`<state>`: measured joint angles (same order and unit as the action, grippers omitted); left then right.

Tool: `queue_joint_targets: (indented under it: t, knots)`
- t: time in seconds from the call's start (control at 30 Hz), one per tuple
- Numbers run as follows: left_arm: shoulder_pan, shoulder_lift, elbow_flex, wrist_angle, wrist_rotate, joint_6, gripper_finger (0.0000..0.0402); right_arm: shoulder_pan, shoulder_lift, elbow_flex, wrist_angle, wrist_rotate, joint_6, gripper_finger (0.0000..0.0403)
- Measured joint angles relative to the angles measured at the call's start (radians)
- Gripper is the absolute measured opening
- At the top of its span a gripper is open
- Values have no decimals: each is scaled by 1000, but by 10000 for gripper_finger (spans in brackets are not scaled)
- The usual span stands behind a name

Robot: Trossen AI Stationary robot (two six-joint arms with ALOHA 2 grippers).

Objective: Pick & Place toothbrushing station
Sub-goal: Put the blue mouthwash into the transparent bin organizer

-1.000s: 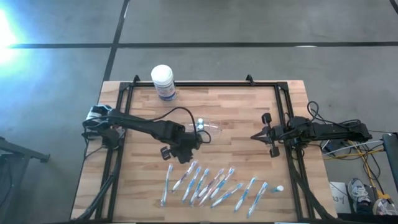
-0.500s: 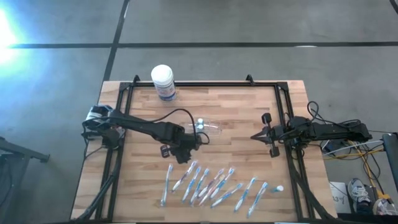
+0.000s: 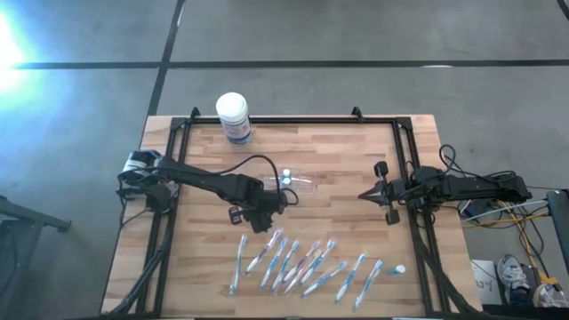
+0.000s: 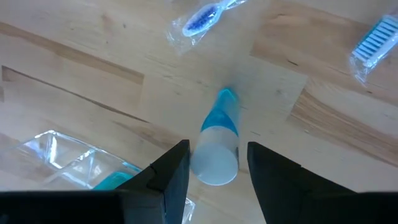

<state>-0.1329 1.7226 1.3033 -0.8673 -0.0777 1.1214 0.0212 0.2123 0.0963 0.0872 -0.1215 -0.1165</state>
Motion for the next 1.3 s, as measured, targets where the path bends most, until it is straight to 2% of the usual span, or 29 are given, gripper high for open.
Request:
queue_joint_targets:
  t: [0.57, 0.93, 1.3]
  knots:
    - [-1, 0, 0, 0, 10, -30, 164, 0, 1, -1, -1, 0, -8, 8]
    - [-1, -1, 0, -1, 10, -29, 108, 0, 1, -1, -1, 0, -8, 8]
    - [-1, -1, 0, 0, 10, -38, 101, 0, 1, -1, -1, 0, -7, 8]
